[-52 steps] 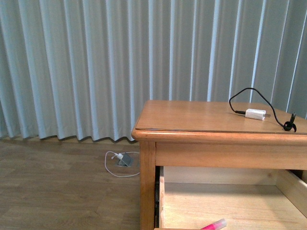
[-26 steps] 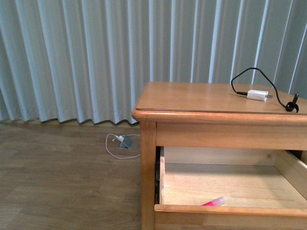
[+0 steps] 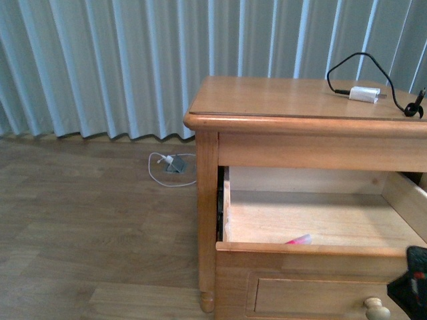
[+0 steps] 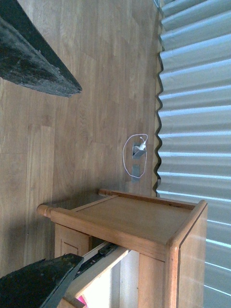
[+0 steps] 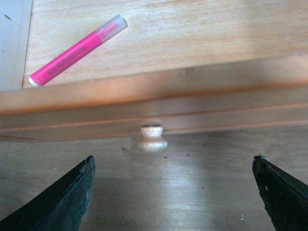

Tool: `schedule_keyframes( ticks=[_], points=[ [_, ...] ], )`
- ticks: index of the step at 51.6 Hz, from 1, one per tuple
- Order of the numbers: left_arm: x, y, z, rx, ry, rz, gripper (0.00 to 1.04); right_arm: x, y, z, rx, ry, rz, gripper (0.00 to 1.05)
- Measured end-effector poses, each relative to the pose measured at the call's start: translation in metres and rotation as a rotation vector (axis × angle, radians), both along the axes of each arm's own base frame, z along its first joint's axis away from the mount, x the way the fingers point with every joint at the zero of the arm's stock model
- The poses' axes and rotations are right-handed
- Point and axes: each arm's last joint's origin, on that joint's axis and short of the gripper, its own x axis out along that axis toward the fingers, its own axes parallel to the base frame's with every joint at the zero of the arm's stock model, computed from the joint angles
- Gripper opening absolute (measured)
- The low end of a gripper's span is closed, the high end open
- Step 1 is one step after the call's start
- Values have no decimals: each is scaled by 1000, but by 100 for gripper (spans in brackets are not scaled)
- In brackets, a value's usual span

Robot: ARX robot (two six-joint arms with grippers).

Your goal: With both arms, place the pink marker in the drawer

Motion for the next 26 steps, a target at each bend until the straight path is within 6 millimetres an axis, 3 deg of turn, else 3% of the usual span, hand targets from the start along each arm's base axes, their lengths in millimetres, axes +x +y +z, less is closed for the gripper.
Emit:
schedule_keyframes(
  ticks=[11,26],
  points=[
    [0,0,0,0,0,0,99,32,8,-14,-9,-43,12,96],
    [0,0,0,0,0,0,99,94,16,-22,-19,-201,-23,96]
  ],
)
